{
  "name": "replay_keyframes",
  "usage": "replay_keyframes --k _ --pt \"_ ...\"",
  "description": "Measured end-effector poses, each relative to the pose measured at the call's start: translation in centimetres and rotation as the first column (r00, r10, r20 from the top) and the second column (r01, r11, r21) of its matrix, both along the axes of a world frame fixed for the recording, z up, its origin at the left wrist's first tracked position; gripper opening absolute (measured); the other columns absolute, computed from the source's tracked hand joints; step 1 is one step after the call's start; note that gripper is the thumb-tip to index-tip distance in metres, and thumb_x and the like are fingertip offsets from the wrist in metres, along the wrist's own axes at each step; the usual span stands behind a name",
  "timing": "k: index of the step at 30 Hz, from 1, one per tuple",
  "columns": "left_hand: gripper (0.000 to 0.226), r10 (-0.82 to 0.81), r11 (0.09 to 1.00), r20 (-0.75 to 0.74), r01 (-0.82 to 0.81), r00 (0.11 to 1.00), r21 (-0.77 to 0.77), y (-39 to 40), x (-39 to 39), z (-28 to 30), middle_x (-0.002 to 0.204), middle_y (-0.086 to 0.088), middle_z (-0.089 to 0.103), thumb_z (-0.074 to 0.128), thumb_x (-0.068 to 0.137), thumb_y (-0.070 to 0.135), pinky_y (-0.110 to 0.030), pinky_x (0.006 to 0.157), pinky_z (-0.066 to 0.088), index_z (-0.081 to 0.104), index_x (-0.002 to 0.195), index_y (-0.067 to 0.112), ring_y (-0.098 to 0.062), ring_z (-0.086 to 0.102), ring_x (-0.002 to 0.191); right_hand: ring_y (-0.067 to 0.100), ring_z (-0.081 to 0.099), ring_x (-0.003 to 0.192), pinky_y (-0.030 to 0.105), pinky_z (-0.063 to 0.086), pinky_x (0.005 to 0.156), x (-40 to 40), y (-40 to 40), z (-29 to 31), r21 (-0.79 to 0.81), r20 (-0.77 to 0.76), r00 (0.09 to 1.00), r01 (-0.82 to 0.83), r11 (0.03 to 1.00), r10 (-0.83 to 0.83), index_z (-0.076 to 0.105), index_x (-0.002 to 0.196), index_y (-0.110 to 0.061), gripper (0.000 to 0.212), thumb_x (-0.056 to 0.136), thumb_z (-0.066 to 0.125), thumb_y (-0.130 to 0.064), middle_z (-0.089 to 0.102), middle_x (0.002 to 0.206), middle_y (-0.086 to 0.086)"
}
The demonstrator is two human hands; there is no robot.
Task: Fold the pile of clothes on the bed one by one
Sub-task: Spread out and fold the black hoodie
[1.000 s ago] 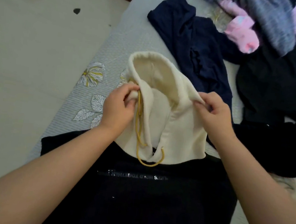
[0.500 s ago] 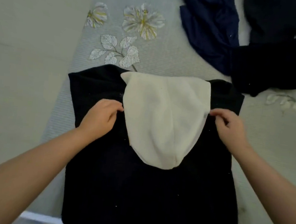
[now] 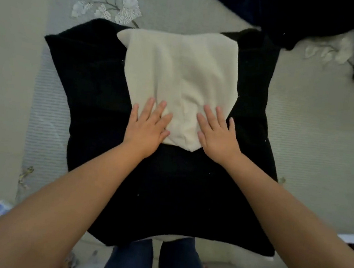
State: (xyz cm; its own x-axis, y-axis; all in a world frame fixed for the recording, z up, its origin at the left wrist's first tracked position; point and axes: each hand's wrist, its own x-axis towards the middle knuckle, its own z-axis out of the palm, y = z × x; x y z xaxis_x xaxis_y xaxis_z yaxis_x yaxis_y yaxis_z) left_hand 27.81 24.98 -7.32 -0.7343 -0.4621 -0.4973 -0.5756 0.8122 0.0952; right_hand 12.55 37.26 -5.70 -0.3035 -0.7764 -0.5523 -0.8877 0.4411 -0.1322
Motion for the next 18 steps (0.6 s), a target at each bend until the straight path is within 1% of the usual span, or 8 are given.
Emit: replay_keyframes --k 2,4,7,9,11,13,15,18 --pt "0.049 0.029 0.999 -0.157 -0.031 0.987 -0.010 0.6 0.2 0.1 0.155 -0.004 0.006 0.029 0.099 0.033 -0.050 0.111 -0.005 0.021 0.145 0.021 -0.026 -0.002 0.142 0.026 -0.003 0.143 0.050 0.005 0.112 0.7 1.2 0.4 -0.112 0.017 1.000 0.023 0.993 -0.021 0.016 0.146 -0.018 0.050 0.099 0.030 -0.028 0.001 0.156 0.004" --pt "0.042 0.052 0.998 -0.417 -0.039 0.907 0.040 1.9 1.1 0.8 0.146 -0.015 0.033 0.040 0.095 0.019 -0.055 0.109 0.007 0.041 0.135 0.006 -0.035 0.022 0.138 0.031 0.012 0.141 0.052 0.011 0.111 1.4 4.1 1.5 -0.249 0.027 0.999 0.047 0.967 -0.042 0.031 0.142 -0.011 0.049 0.096 0.041 -0.023 0.019 0.152 0.011" --pt "0.039 -0.129 0.992 -0.600 0.111 0.790 -0.066 5.7 3.6 1.5 0.124 -0.024 0.055 0.044 0.085 0.015 -0.062 0.095 0.027 0.056 0.117 -0.003 -0.047 0.048 0.116 0.043 0.042 0.125 0.062 0.029 0.098 2.7 11.1 3.0 -0.351 -0.114 0.993 -0.038 0.936 -0.002 0.054 0.124 0.000 0.047 0.079 0.064 -0.011 0.048 0.134 0.022" --pt "0.036 -0.231 0.971 -0.588 0.219 0.775 -0.093 9.6 5.3 1.4 0.118 -0.021 0.061 0.053 0.081 0.020 -0.065 0.086 0.037 0.062 0.111 0.001 -0.044 0.055 0.109 0.042 0.053 0.114 0.067 0.035 0.088 3.8 16.8 3.1 -0.279 -0.207 0.962 -0.231 0.932 0.177 0.059 0.118 -0.003 0.052 0.067 0.072 -0.006 0.057 0.125 0.020" --pt "0.044 -0.266 0.958 -0.508 0.282 0.819 -0.047 13.2 6.5 1.0 0.115 -0.016 0.064 0.076 0.069 0.024 -0.064 0.081 0.042 0.066 0.107 0.004 -0.039 0.059 0.106 0.035 0.058 0.111 0.067 0.037 0.085 4.8 21.6 2.6 -0.160 -0.195 0.894 -0.435 0.886 0.404 0.054 0.122 -0.013 0.052 0.071 0.065 -0.016 0.060 0.123 0.013" --pt "0.063 -0.267 0.957 -0.385 0.289 0.883 0.001 16.5 7.5 0.5 0.115 -0.014 0.064 0.087 0.053 0.033 -0.059 0.081 0.045 0.067 0.106 0.005 -0.034 0.060 0.106 0.027 0.060 0.110 0.062 0.040 0.089 4.6 24.8 2.1 -0.004 -0.167 0.827 -0.545 0.838 0.537 0.060 0.120 -0.019 0.059 0.064 0.076 -0.029 0.062 0.122 0.006" --pt "0.074 -0.225 0.972 -0.296 0.235 0.928 -0.001 19.2 8.1 -0.2 0.117 -0.013 0.063 0.087 0.047 0.041 -0.058 0.081 0.046 0.067 0.108 0.005 -0.032 0.060 0.107 0.022 0.060 0.110 0.059 0.035 0.096 2.9 26.7 0.9 0.100 -0.159 0.759 -0.624 0.775 0.631 0.065 0.114 -0.019 0.068 0.050 0.085 -0.029 0.062 0.122 0.002" --pt "0.084 -0.090 0.996 -0.217 0.083 0.972 -0.043 21.9 7.9 -1.3 0.122 -0.016 0.060 0.088 0.045 0.043 -0.060 0.086 0.041 0.063 0.113 0.002 -0.034 0.057 0.111 0.017 0.061 0.109 0.059 0.045 0.086 0.5 27.4 -0.7 0.172 -0.215 0.633 -0.725 0.667 0.744 0.064 0.114 -0.022 0.043 0.072 0.062 -0.015 0.062 0.122 -0.003"
